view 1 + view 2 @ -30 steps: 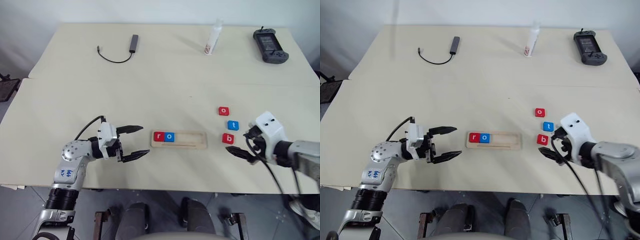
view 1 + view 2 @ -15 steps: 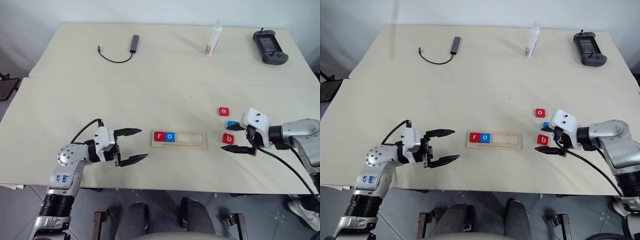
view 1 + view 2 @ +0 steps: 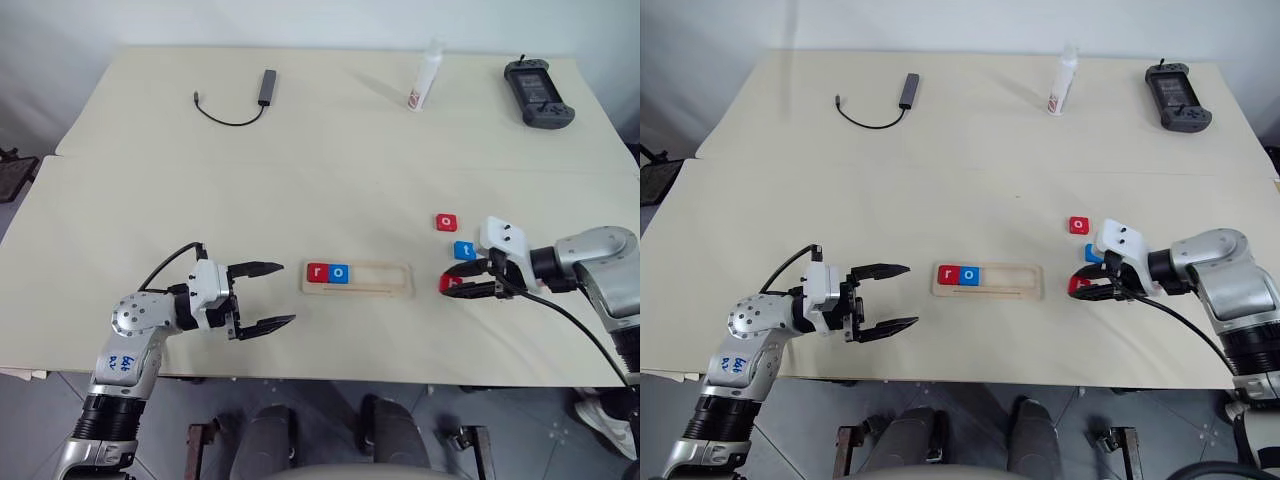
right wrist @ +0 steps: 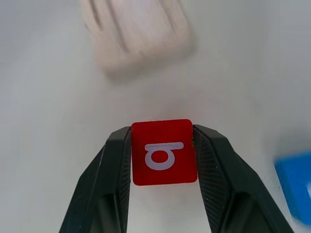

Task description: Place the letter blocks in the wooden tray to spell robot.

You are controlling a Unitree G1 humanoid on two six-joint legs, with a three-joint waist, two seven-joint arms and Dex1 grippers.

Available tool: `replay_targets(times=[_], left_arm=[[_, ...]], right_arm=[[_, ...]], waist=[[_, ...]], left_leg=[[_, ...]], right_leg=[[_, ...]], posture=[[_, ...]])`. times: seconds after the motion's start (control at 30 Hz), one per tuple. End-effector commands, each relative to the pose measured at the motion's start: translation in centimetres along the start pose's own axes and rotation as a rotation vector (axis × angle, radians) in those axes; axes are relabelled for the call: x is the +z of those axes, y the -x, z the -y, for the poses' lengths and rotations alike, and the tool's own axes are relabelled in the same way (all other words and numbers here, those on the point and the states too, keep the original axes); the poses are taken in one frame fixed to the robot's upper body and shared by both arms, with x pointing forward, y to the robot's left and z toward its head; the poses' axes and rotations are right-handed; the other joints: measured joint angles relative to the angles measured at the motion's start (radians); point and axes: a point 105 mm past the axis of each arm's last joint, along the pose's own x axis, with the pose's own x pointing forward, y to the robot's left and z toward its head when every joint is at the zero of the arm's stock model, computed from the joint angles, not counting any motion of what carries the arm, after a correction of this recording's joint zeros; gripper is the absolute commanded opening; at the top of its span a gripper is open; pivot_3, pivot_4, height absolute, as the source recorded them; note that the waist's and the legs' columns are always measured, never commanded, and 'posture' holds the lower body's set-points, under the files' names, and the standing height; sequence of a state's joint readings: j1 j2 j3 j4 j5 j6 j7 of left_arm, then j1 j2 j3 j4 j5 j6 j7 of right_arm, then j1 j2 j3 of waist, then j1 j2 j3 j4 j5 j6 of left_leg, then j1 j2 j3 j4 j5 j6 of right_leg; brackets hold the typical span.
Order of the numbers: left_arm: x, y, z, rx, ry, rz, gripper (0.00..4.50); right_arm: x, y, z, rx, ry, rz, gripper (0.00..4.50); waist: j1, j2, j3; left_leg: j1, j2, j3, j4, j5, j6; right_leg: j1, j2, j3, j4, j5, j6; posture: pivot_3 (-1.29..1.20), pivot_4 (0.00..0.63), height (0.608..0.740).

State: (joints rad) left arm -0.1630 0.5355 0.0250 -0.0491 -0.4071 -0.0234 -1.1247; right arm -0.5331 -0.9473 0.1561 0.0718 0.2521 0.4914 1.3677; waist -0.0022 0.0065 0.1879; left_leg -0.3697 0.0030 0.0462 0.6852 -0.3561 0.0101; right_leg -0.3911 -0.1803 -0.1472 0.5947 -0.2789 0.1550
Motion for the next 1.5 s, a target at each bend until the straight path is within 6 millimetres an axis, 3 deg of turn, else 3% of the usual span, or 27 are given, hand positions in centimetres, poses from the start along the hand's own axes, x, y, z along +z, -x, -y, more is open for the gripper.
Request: replay_targets(times=[0.03,0.17,0.37,0.77,0.8,1.07,1.37,1.5], left_arm=[[0.8,0.2,0.3,-0.004,-0.026,0.018,4.5],[0.7,0.1,0.5,-0.001,-0.021,0.017,4.5],[0.8,0.0,0.4,0.011,-0.023,0.02,4.5],[1.0,0.0,0.7,0.048,-0.021,0.024,4.5],[1.0,0.0,0.7,0.05,-0.021,0.025,4.5],[1.0,-0.1,0.7,0.052,-0.017,0.026,4.5],[1.1,-0.4,0.5,0.046,-0.019,0.032,4.5],[0.9,0.1,0.5,0.054,-0.018,0.022,4.5]], right_arm=[[3.8,-0.7,-1.8,0.075,0.09,0.075,1.47],[5.5,-2.1,-2.6,0.1,0.139,0.084,1.47],[8.1,-6.0,-2.0,0.078,0.215,0.101,1.47],[8.8,-8.8,-1.7,0.091,0.253,0.093,1.47],[8.8,-8.9,-1.5,0.082,0.244,0.098,1.82],[8.9,-7.0,-1.4,0.06,0.267,0.104,4.47],[7.6,-3.9,-1.7,-0.007,0.202,0.175,4.47],[5.2,-1.1,-0.2,-0.19,0.124,0.233,4.47]], waist=[[0.0,0.0,0.0],[0.002,0.0,0.0],[0.001,0.0,0.0],[-0.002,0.0,0.0],[-0.002,0.0,0.0],[0.0,0.0,0.0],[0.004,0.0,0.0],[0.006,0.0,0.0]], left_leg=[[0.0,0.0,0.0,0.0,0.0,0.0],[0.0,0.0,0.0,0.0,0.0,0.0],[0.0,0.0,-0.001,0.001,0.0,0.0],[-0.001,-0.001,-0.001,0.001,0.0,0.0],[-0.001,-0.001,-0.001,0.001,0.0,0.0],[-0.001,-0.001,-0.001,0.001,0.0,0.0],[-0.001,-0.001,-0.001,0.001,0.0,0.0],[-0.001,-0.001,-0.001,0.001,0.0,0.0]], right_leg=[[0.0,0.0,0.0,0.0,0.0,0.0],[0.0,0.0,0.0,0.0,0.0,0.0],[0.0,0.0,0.0,0.001,0.0,0.0],[0.0,0.0,0.0,0.001,0.0,0.0],[0.0,0.0,0.0,0.001,0.0,0.0],[0.0,0.0,0.0,0.001,0.0,0.0],[0.0,0.0,0.0,0.001,0.0,0.0],[0.0,-0.001,-0.001,0.001,0.0,0.0]], posture=[[0.0,0.15,0.74],[0.0,0.15,0.74],[0.0,0.15,0.74],[0.0,0.15,0.74],[0.0,0.15,0.74],[0.0,0.15,0.74],[0.0,0.15,0.74],[0.0,0.15,0.74]])
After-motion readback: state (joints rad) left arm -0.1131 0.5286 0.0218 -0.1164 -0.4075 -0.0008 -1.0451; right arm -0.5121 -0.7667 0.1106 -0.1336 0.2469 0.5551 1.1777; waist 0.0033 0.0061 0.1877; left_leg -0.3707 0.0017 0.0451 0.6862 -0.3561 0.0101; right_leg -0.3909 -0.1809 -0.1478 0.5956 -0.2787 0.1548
